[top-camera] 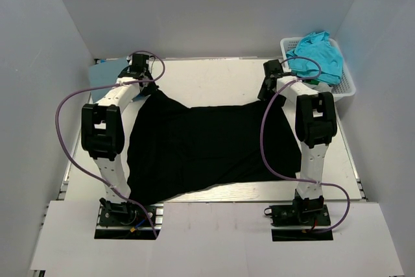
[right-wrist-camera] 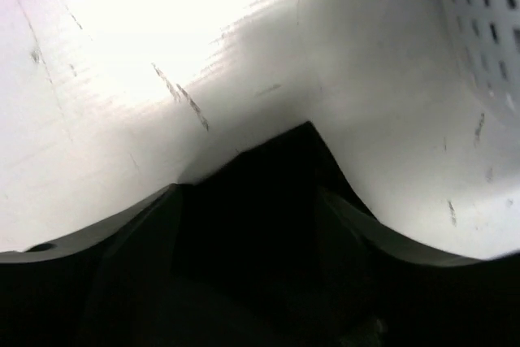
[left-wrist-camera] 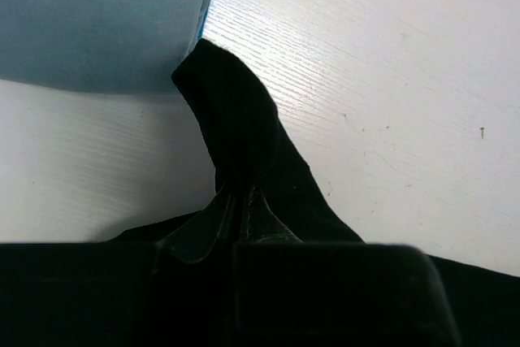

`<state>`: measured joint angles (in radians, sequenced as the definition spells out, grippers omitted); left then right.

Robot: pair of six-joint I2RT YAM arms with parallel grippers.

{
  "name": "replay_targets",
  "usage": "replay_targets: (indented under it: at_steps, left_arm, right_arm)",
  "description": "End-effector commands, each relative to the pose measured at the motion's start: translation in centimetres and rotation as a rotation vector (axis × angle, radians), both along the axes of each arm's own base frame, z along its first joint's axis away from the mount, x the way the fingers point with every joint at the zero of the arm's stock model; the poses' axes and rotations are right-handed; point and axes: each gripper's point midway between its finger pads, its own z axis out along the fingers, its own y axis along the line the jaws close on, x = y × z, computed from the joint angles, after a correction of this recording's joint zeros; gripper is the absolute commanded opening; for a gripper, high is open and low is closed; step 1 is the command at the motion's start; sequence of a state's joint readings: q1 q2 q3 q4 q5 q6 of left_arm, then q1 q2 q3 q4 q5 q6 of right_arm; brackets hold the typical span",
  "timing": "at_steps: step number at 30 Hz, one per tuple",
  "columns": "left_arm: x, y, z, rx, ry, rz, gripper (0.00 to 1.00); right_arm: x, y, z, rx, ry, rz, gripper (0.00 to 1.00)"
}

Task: Fold and stack the t-shirts
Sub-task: Grap the side of the flattened tshirt furthest away from the robot with both arms

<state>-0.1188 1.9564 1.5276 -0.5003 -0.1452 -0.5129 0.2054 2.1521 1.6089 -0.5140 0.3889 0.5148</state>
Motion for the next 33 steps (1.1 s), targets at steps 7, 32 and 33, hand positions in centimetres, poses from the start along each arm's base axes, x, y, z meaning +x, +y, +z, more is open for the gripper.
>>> replay_targets:
  at_steps: [7, 32, 33]
  left_arm:
    - [0.1, 0.2, 5.7, -0.015, -0.126, -0.003, 0.00]
    - [-16.3, -0.7, 5.6, -0.205, -0.074, 0.067, 0.00]
    - [-17.3, -1.3, 6.8, -0.247, -0.113, 0.045, 0.00]
  right_arm:
    - [-1.0, -1.4, -3.7, 0.035, 0.058, 0.005, 0.20]
    - [-3.9, 0.5, 6.0, 0.020, -0.199, 0.248, 0.00]
    - [-4.1, 0.3, 6.1, 0.017, -0.202, 0.234, 0.00]
